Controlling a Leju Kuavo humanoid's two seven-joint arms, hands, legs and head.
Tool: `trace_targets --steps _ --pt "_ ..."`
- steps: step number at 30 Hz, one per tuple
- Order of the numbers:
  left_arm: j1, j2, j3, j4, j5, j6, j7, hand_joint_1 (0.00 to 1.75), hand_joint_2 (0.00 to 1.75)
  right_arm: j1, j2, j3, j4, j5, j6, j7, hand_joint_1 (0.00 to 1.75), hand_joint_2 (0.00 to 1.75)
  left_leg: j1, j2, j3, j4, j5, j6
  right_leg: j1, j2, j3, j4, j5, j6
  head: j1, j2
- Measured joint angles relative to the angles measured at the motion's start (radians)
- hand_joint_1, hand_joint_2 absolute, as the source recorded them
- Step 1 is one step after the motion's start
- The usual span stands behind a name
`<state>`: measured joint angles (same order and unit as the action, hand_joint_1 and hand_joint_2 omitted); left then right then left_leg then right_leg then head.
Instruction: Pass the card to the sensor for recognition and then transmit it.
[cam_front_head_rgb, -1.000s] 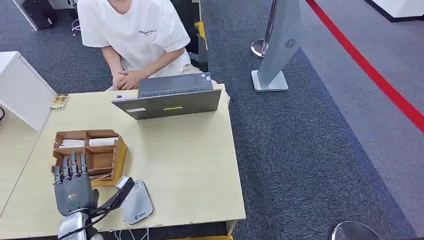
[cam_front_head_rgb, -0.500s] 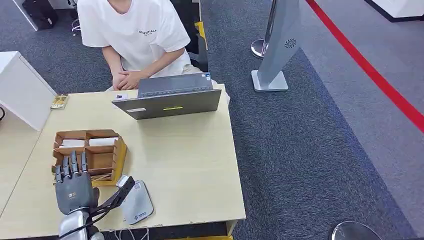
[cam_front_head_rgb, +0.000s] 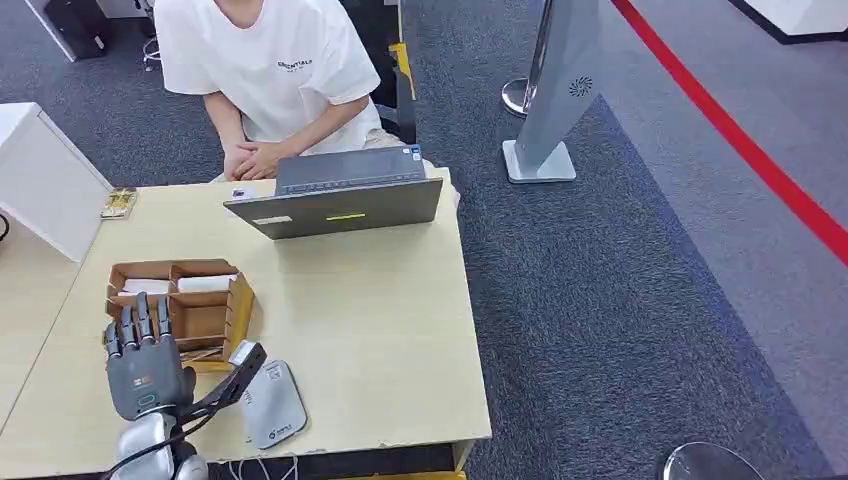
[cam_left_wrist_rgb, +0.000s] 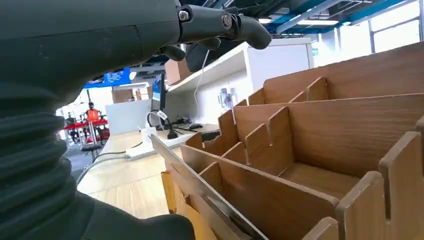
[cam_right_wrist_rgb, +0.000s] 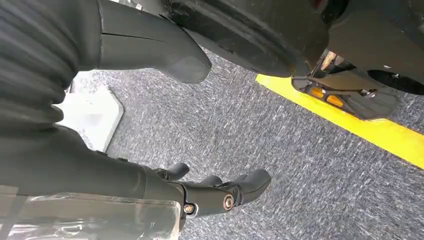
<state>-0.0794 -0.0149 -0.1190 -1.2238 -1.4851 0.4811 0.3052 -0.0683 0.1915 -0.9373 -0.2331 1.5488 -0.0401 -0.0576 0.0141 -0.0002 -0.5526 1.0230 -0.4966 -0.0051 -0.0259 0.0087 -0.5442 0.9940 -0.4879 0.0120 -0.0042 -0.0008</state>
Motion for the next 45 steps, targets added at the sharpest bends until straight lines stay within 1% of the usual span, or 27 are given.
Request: trace_targets --steps 2,6,10,13,19,26,33,36,37,39,43,45 --pt "0.000 0.000 0.000 0.000 0.000 -0.002 0.000 1.75 1.75 0.000 0.000 0.000 0.000 0.000 0.000 -0.001 0.00 1.75 0.000 0.000 0.000 0.000 0.000 0.000 0.000 0.000 0.000 0.000 0.000 0.000 0.000 0.000" --pt "0.002 -0.005 0.000 0.004 0.000 -0.005 -0.035 1.75 1.75 0.000 0.000 0.000 0.000 0.000 0.000 -0.002 0.00 1.75 0.000 0.000 0.000 0.000 0.000 0.000 0.000 0.000 0.000 0.000 0.000 0.000 0.000 0.000" --pt "0.004 -0.016 0.010 0.011 0.000 -0.004 -0.091 1.75 1.75 0.000 0.000 0.000 0.000 0.000 0.000 -0.002 0.00 1.75 0.000 0.000 0.000 0.000 0.000 0.000 0.000 0.000 0.000 0.000 0.000 0.000 0.000 0.000" --pt "0.007 -0.028 0.025 0.017 0.000 -0.005 -0.119 1.75 1.75 0.000 0.000 0.000 0.000 0.000 0.000 -0.002 0.00 1.75 0.000 0.000 0.000 0.000 0.000 0.000 0.000 0.000 0.000 0.000 0.000 0.000 0.000 0.000" --pt "0.012 -0.042 0.051 0.018 0.000 -0.008 -0.140 1.75 1.75 0.000 0.000 0.000 0.000 0.000 0.000 -0.002 0.00 1.75 0.000 0.000 0.000 0.000 0.000 0.000 0.000 0.000 0.000 0.000 0.000 0.000 0.000 0.000" --pt "0.013 -0.063 0.100 0.018 0.000 -0.023 -0.191 1.75 1.75 0.000 0.000 0.000 0.000 0.000 -0.005 -0.004 0.00 1.75 0.000 0.000 0.000 0.000 0.000 0.000 0.000 0.000 0.000 0.000 0.000 0.000 0.000 0.000" --pt "0.013 -0.071 0.112 0.018 0.000 -0.023 -0.187 1.75 1.75 0.000 0.000 0.000 0.000 0.000 -0.010 -0.005 0.00 1.75 0.000 0.000 0.000 0.000 0.000 0.000 0.000 0.000 0.000 0.000 0.000 0.000 0.000 0.000" --pt "0.012 -0.071 0.112 0.017 0.000 -0.035 -0.169 1.75 1.75 0.000 0.000 0.000 0.000 0.000 -0.011 -0.005 0.00 1.75 0.000 0.000 0.000 0.000 0.000 0.000 0.000 0.000 0.000 0.000 0.000 0.000 0.000 0.000" --pt "0.012 -0.071 0.111 0.013 0.000 -0.050 -0.157 1.75 1.75 0.000 0.000 0.000 0.000 0.000 -0.011 -0.005 0.00 1.75 0.000 0.000 0.000 0.000 0.000 0.000 0.000 0.000 0.000 0.000 0.000 0.000 0.000 0.000" --pt "0.012 -0.072 0.100 -0.011 0.000 -0.102 -0.127 1.75 1.75 0.000 0.000 0.000 0.000 0.000 -0.013 -0.004 0.00 1.75 0.000 0.000 0.001 0.000 0.000 0.000 0.000 0.000 0.000 0.000 0.000 0.000 0.000 0.000" --pt "0.014 -0.072 0.045 -0.106 0.000 -0.250 -0.105 1.75 1.75 0.000 0.000 -0.003 0.000 -0.004 -0.015 -0.006 0.00 1.75 0.000 0.000 0.000 0.000 0.000 0.000 0.000 0.000 0.000 0.000 0.000 0.000 0.000 0.000" --pt "0.016 -0.071 0.005 -0.154 0.000 -0.277 -0.105 1.75 1.75 0.000 0.000 -0.008 0.000 -0.005 -0.015 -0.006 0.00 1.75 0.000 -0.001 0.000 0.000 0.000 0.000 0.000 -0.001 0.001 0.000 0.000 0.000 0.000 0.000"
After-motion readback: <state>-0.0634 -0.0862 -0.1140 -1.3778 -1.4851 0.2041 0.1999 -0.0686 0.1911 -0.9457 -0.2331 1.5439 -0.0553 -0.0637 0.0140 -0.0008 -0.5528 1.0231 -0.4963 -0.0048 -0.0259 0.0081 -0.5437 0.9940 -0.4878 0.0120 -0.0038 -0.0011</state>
